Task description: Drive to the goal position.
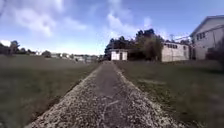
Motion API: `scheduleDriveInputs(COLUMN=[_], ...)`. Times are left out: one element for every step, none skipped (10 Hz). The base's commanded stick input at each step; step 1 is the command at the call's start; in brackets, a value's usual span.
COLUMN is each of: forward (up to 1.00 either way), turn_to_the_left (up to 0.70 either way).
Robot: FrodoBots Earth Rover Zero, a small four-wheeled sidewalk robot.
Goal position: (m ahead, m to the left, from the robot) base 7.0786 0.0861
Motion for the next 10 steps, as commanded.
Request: scheduleDriveInputs(forward=[0.85, 0.85, 0.85, 0.85, 0.85, 0.85, 0.85, 0.85, 0.85, 0.85], turn_to_the_left=[0.00, 0.00, 0.00, 0.00, 0.00, 0.00, 0.00, 0.00, 0.00, 0.00])
